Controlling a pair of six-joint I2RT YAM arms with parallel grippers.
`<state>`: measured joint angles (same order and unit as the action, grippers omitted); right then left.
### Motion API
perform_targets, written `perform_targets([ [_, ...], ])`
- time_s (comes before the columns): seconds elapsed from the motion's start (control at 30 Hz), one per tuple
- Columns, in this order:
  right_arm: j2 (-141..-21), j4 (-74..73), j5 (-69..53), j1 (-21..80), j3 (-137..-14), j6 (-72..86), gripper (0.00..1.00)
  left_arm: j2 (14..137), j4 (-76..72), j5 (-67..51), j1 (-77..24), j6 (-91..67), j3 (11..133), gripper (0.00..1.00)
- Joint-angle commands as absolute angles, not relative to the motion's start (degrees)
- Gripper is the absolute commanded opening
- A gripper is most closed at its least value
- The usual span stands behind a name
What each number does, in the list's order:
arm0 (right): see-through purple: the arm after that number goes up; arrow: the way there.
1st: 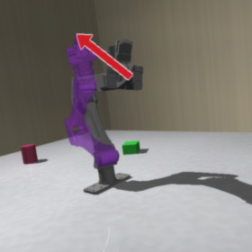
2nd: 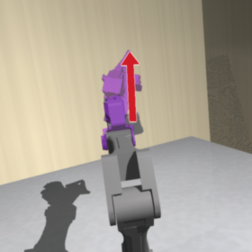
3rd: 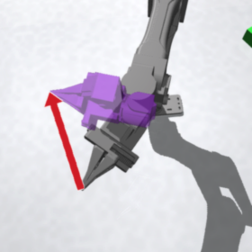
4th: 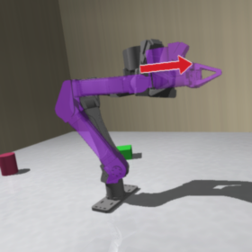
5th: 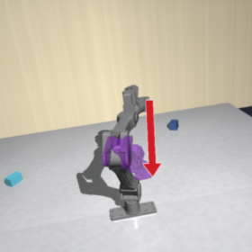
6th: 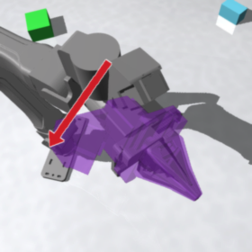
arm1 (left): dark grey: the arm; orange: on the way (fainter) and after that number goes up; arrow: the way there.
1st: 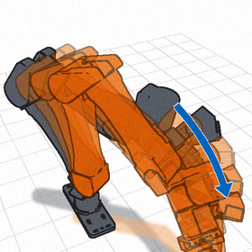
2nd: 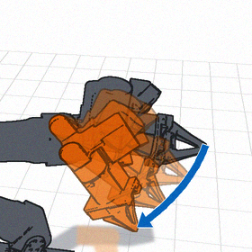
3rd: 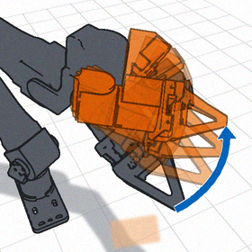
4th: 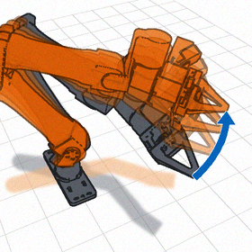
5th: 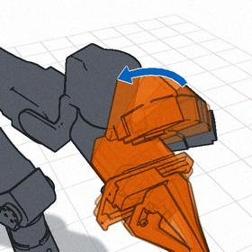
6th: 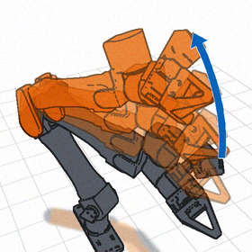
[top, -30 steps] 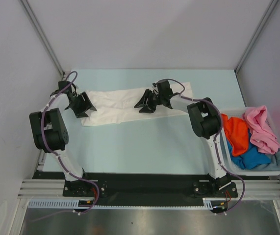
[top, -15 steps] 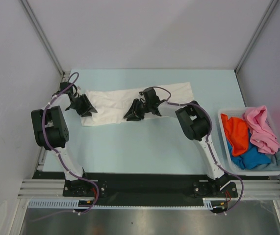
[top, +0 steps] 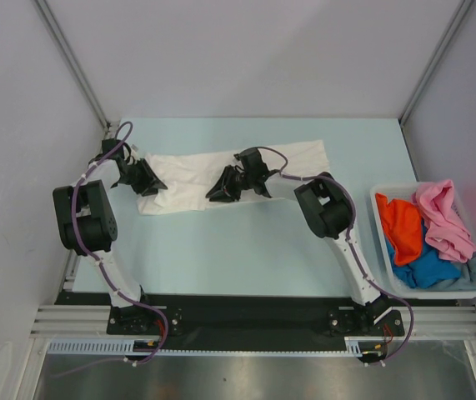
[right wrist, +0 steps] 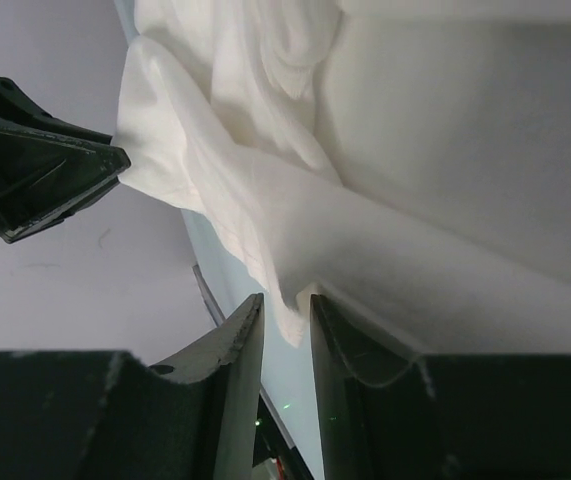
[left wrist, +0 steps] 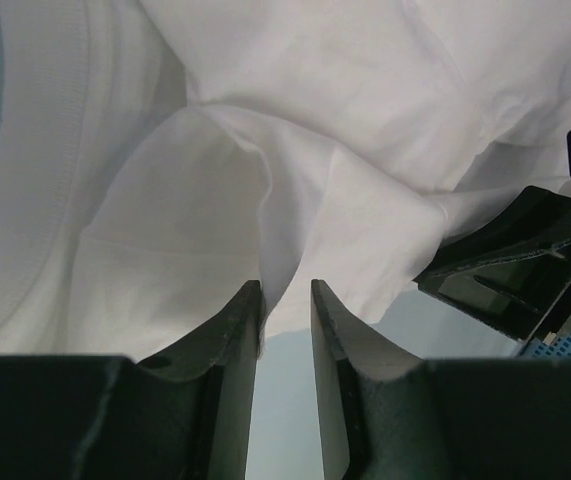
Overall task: Fold and stack the t-shirts
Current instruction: Fold the tshirt
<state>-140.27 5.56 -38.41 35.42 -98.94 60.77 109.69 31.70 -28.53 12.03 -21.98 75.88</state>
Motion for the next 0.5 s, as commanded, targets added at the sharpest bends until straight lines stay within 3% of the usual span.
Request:
perform_targets([
  [0.0, -141.94, 8.44, -38.50, 35.68, -101.95, 62.93, 0.30, 107.14, 29.88, -31.02, 12.13, -23.11, 76.73, 0.32],
  [0.47, -144.92, 6.07, -37.71, 33.84, -110.55, 62.76, 0.13, 108.36, 29.53, -31.90, 12.22, -24.08, 79.97, 0.29],
])
